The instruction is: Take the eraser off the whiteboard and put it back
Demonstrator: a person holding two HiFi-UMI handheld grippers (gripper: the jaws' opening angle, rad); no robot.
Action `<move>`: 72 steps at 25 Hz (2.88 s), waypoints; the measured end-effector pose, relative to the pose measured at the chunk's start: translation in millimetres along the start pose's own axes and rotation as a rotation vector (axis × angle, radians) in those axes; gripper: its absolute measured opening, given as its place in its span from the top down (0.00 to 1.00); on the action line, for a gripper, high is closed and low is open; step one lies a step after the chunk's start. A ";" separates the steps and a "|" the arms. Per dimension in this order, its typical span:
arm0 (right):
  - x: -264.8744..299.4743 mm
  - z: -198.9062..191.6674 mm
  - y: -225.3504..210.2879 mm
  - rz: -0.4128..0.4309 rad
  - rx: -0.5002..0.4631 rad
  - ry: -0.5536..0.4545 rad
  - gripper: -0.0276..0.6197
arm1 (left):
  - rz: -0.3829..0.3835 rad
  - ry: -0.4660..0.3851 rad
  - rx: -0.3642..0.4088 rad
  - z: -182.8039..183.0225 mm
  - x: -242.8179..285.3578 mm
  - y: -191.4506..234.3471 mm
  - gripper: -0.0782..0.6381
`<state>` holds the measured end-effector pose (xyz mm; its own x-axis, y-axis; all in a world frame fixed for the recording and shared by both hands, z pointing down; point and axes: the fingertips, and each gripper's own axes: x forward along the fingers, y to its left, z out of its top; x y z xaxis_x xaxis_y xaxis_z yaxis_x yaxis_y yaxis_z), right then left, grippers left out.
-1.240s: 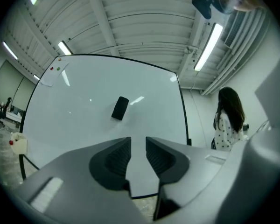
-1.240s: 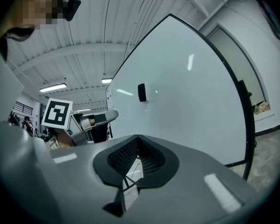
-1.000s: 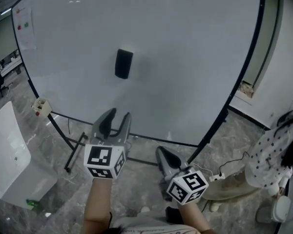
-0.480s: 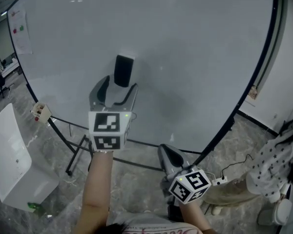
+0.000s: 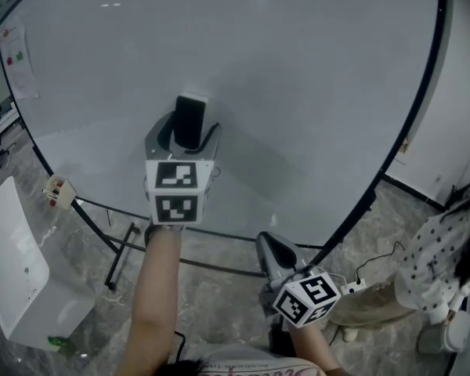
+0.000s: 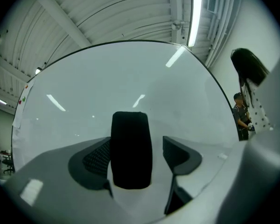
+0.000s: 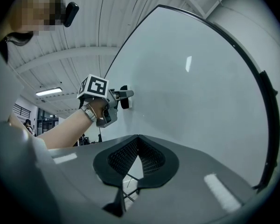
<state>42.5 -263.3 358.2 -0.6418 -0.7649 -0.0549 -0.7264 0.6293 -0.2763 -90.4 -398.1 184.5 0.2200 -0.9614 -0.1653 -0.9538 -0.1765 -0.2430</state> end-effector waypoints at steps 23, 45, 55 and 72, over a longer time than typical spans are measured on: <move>3.2 -5.0 3.8 -0.013 -0.014 0.024 0.95 | 0.060 -0.028 0.043 8.9 -4.8 7.7 0.55; -24.6 -11.1 47.2 0.019 -0.024 0.021 0.95 | -0.028 -0.115 -0.166 5.5 -124.4 -2.0 0.55; -26.4 -20.5 58.5 0.024 0.002 0.025 0.95 | -0.057 -0.119 -0.249 -23.1 -164.3 -2.6 0.55; -21.7 -16.2 64.1 0.032 -0.030 0.019 0.95 | -0.046 -0.119 -0.296 -33.7 -172.3 3.6 0.55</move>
<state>5.9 -204.1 357.2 -0.6696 -0.7414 -0.0446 -0.7120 0.6578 -0.2458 -138.6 -240.2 244.3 0.2701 -0.9226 -0.2753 -0.9565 -0.2899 0.0330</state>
